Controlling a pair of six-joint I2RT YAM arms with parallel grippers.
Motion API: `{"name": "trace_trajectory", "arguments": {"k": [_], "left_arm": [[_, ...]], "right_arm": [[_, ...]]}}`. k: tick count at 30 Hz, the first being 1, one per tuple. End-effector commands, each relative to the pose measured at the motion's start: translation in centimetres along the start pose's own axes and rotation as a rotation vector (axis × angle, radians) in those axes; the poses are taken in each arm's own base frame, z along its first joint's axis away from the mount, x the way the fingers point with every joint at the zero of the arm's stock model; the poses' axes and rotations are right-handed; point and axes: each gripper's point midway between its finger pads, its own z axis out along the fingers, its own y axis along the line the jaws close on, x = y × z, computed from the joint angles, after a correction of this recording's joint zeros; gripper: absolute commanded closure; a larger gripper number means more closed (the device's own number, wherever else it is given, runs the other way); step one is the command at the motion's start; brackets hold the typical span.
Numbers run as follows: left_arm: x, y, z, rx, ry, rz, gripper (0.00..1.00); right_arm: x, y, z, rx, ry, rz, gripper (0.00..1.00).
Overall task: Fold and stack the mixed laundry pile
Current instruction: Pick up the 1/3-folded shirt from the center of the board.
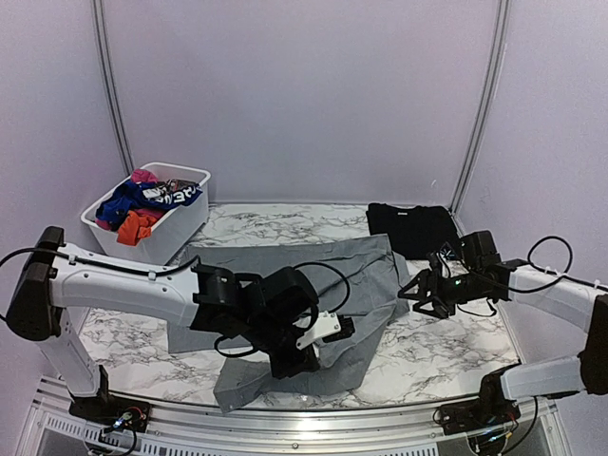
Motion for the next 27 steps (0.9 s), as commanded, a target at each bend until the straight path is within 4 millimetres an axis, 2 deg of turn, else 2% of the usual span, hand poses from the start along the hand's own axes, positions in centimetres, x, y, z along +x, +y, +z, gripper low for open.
{"name": "trace_trajectory", "arguments": {"k": [1,5,7,12,18,23,27], "left_arm": [[-0.1,2.1,-0.3,-0.156,0.031,0.022,0.81],[-0.1,2.8,-2.1,-0.177,-0.052,-0.061,0.69],[0.4,2.4,-2.4,-0.144,-0.073,-0.075,0.69],[1.9,0.0,-1.1,-0.006,-0.031,-0.061,0.77],[2.1,-0.1,-0.7,0.001,-0.014,-0.055,0.83],[2.2,0.0,-0.8,-0.007,-0.013,-0.055,0.82],[2.1,0.5,-1.3,-0.031,-0.030,-0.075,0.73]], "right_arm": [[2.9,-2.7,0.3,0.074,0.073,0.099,0.31],[4.6,-4.5,0.2,0.135,0.093,0.144,0.30],[4.6,-4.4,0.6,0.104,0.071,0.157,0.30],[3.6,-2.4,2.0,-0.061,0.035,0.184,0.31],[4.2,-0.3,4.0,-0.117,0.094,0.088,0.31],[4.4,0.0,5.5,-0.170,0.115,0.058,0.32],[3.9,1.3,5.8,-0.250,0.090,0.019,0.33]]}}
